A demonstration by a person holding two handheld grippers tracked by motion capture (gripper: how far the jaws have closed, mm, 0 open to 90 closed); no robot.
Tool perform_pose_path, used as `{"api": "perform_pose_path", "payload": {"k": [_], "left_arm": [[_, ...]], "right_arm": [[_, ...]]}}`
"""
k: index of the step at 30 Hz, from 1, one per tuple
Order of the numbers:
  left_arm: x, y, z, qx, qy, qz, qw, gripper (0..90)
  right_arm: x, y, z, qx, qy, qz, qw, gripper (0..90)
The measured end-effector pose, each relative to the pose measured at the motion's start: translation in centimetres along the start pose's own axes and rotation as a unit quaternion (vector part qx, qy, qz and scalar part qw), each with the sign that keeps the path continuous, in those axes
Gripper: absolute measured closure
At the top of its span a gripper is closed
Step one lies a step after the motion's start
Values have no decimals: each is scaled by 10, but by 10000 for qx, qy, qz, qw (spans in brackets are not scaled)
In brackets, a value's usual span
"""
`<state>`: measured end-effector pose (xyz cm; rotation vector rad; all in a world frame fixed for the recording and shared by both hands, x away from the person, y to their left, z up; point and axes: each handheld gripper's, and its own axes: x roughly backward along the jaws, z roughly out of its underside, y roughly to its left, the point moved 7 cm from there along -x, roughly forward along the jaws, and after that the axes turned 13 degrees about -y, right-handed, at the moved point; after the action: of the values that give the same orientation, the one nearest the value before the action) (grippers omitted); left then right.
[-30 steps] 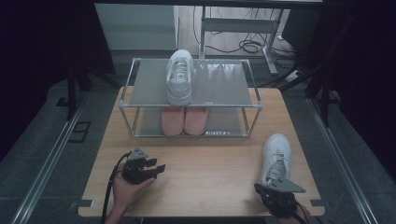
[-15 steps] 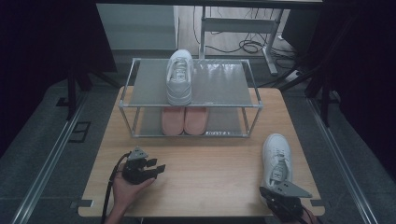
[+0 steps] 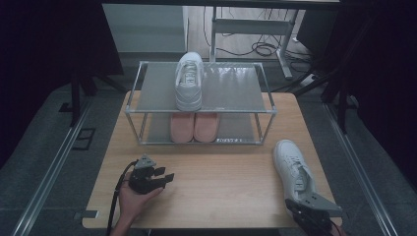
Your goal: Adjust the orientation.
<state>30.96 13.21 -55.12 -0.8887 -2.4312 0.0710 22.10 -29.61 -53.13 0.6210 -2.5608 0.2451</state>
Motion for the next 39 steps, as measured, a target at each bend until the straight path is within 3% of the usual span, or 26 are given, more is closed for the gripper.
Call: {"api": "perform_pose_path", "payload": {"k": [14, 24, 39], "left_arm": [[-2, -1, 0, -7, 23, 2, 10000, 519], [-1, 0, 0, 0, 5, 0, 10000, 519], [0, 0, 0, 9, 6, -9, 10000, 519]], "right_arm": [[7, -32, 12, -172, -70, 108, 9998, 900], [6, -44, 15, -246, -85, 158, 9995, 900], [5, -50, 15, -290, -70, 124, 9995, 900]]}}
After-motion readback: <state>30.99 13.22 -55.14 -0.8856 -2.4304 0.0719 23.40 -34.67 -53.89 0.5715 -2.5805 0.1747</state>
